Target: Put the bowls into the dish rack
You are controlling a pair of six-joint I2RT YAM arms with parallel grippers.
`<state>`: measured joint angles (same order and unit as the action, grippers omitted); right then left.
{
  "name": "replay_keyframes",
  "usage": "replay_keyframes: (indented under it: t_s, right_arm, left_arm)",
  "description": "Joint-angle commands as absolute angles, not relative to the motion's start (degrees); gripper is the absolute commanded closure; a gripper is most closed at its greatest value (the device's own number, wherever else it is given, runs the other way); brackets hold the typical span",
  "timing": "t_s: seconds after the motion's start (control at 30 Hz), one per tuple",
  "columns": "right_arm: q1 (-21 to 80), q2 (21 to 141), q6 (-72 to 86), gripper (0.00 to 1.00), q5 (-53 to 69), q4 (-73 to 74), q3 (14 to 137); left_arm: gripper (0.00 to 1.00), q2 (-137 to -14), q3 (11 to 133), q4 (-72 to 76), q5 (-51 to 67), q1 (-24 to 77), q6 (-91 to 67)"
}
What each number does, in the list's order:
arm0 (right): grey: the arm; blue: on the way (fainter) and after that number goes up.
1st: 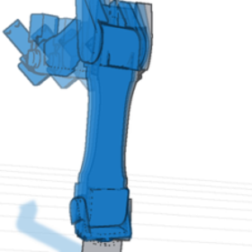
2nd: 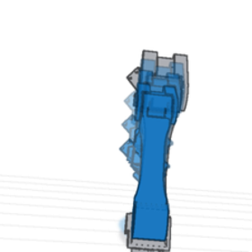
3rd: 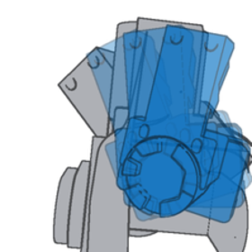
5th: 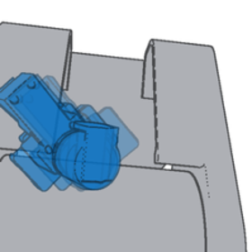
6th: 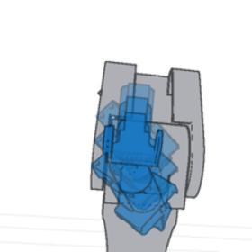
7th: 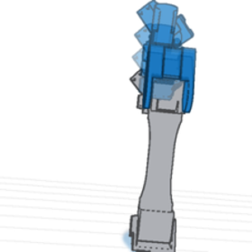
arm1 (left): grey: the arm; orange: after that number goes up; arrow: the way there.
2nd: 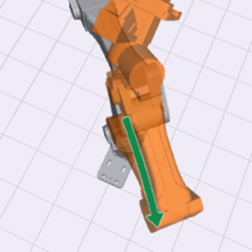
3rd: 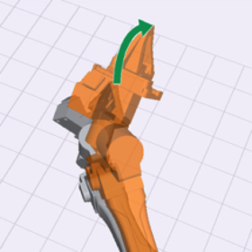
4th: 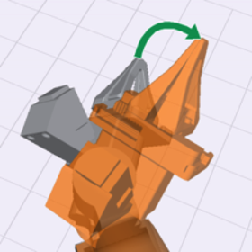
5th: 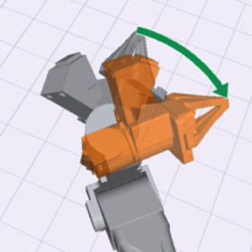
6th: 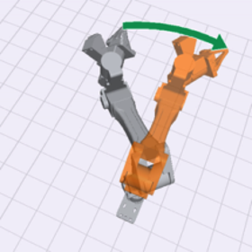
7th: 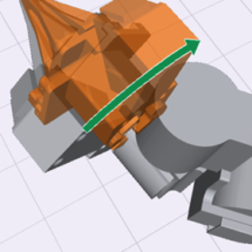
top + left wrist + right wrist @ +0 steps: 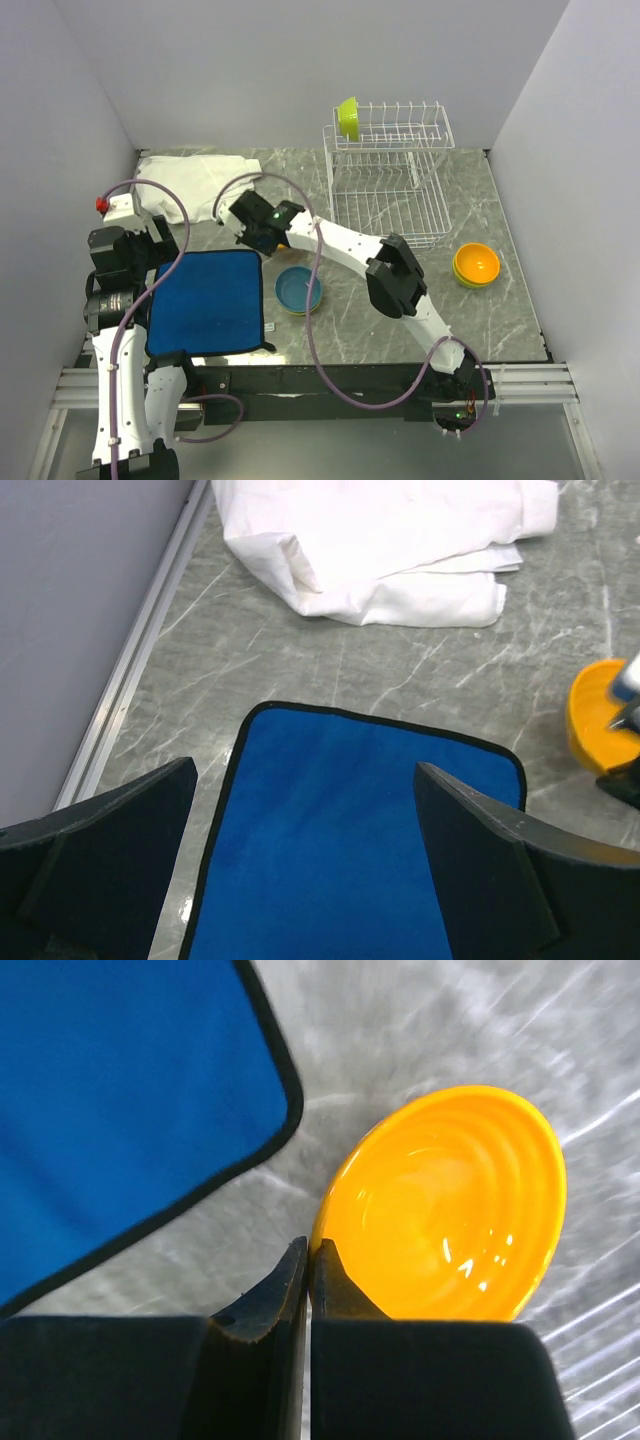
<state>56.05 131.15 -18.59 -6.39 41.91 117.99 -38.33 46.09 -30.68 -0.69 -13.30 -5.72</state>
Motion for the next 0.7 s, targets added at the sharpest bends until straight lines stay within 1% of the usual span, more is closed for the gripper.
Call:
replay_keyframes:
  t_s: [0.0, 0.07, 0.2, 0.23, 0.27, 0.3, 0.33, 0.37, 0.4, 0.47, 0.5, 0.53, 0.57, 0.6, 0.67]
  right_arm:
    - [52.9, 119.8, -18.0, 1.00, -0.8, 48.4, 130.7]
    - [51.2, 117.3, -17.8, 1.00, 3.1, 48.6, 132.1]
    - [45.3, 108.8, -13.6, 1.00, 9.1, 43.2, 130.6]
    - [41.8, 107.6, -10.9, 1.00, 14.3, 42.2, 130.3]
    - [39.6, 106.3, -9.2, 1.00, 16.8, 40.8, 129.6]
    - [37.5, 103.1, -7.3, 1.00, 19.8, 36.3, 126.9]
    - [32.9, 101.2, -2.9, 1.00, 27.3, 33.3, 124.8]
    - [30.8, 99.3, -0.8, 1.00, 30.7, 29.8, 122.2]
    - [28.9, 95.8, 1.8, 1.00, 34.4, 21.9, 116.9]
    - [23.2, 93.5, 10.1, 1.00, 41.6, 14.7, 112.9]
    - [21.0, 92.8, 13.4, 1.00, 44.2, 7.6, 110.8]
    - [19.1, 92.8, 21.5, 1.00, 46.8, 3.4, 109.8]
    - [17.2, 93.0, 26.2, 1.00, 50.5, -2.3, 108.5]
    - [13.4, 94.1, 36.5, 1.00, 56.5, -15.5, 105.9]
    - [10.3, 96.2, 44.9, 1.00, 58.5, -24.3, 105.5]
  left_arm:
    - [0.03, -37.4, 48.5, -26.1, 3.8, -13.0, -5.7]
    - [0.03, -37.5, 49.0, -23.9, 4.8, -12.8, -4.9]
    - [0.03, -39.3, 49.1, -17.6, 13.1, -12.8, -4.0]
    - [0.03, -40.0, 49.0, -16.0, 18.9, -12.7, -4.0]
    - [0.03, -40.7, 48.5, -12.2, 21.9, -12.7, -4.4]
    - [0.03, -42.5, 48.3, -10.2, 24.7, -12.6, -4.7]
    - [0.03, -43.6, 48.0, -7.8, 29.6, -12.1, -5.7]
    - [0.03, -44.7, 47.3, -5.8, 31.1, -11.6, -6.1]
    - [0.03, -47.0, 47.3, -2.7, 32.3, -10.5, -5.9]
    - [0.03, -49.5, 48.4, -1.7, 32.3, -8.7, -4.7]
    - [0.03, -52.1, 49.2, -2.4, 32.4, -7.5, -4.0]
    - [0.03, -53.3, 49.9, -2.9, 33.4, -7.1, -1.8]
    - [0.03, -54.5, 51.1, -3.3, 36.6, -6.9, -0.6]
    - [0.03, -56.2, 51.3, -3.5, 37.9, -6.5, 2.0]
    - [0.03, -58.1, 53.1, -5.4, 39.0, -6.0, 7.1]
